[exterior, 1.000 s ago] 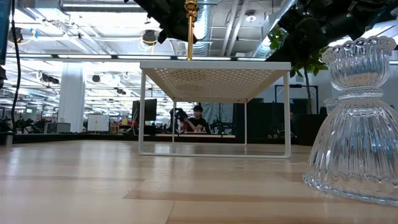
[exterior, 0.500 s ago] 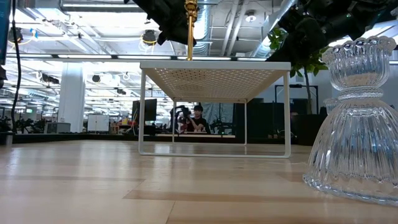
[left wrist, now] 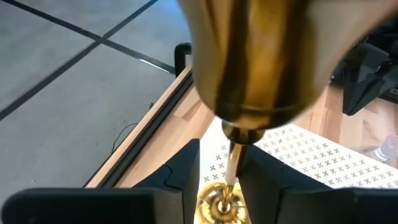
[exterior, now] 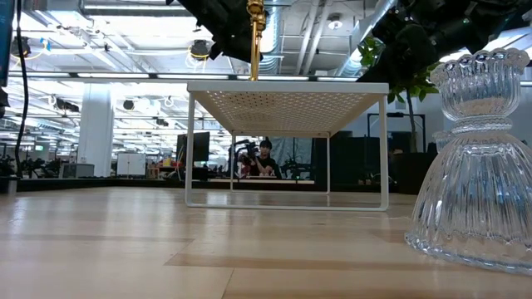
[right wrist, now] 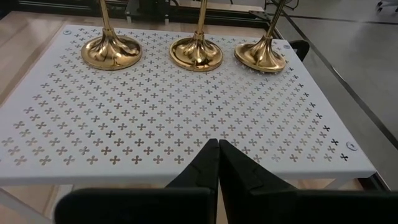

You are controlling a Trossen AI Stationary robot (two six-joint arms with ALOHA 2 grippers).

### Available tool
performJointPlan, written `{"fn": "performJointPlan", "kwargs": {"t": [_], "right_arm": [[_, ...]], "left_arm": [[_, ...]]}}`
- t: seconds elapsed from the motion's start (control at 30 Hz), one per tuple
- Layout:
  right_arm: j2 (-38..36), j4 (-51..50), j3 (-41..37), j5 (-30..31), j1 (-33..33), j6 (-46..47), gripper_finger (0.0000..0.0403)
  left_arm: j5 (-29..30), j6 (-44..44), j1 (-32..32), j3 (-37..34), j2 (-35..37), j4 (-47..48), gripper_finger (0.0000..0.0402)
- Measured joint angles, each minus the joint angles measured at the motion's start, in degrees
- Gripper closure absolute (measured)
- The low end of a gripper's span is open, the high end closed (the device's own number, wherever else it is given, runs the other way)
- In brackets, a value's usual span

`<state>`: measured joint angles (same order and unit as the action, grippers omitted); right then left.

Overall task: Pick & Place candle stick holders
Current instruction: Put the gold candle holder on the shelf aligned with the other gold candle holders, then put the top transparent candle holder on the shelf

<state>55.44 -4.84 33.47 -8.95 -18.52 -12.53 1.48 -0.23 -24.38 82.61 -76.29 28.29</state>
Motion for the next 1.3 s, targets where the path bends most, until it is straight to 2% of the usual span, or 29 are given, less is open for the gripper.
{"fn": "performJointPlan", "kwargs": {"t": [0.17, 0.83, 1.3], "right_arm": [[0.00, 0.02, 0.00, 0.01, 0.00, 0.00, 0.0403], [0.00, -0.20, 0.00, 0.00, 0.01, 0.00, 0.0403], [-0.01, -0.26, 0.00, 0.01, 0.01, 0.00, 0.0403]], "left_arm": [[-0.03, -0.02, 0.00, 0.07, 1.00, -0.24, 0.0287], [-0.44, -0.04, 3.14, 0.13, 9.48, -0.39, 0.0286], [-0.46, 0.37, 7.44, 0.13, 15.19, 0.57, 0.0305]]}}
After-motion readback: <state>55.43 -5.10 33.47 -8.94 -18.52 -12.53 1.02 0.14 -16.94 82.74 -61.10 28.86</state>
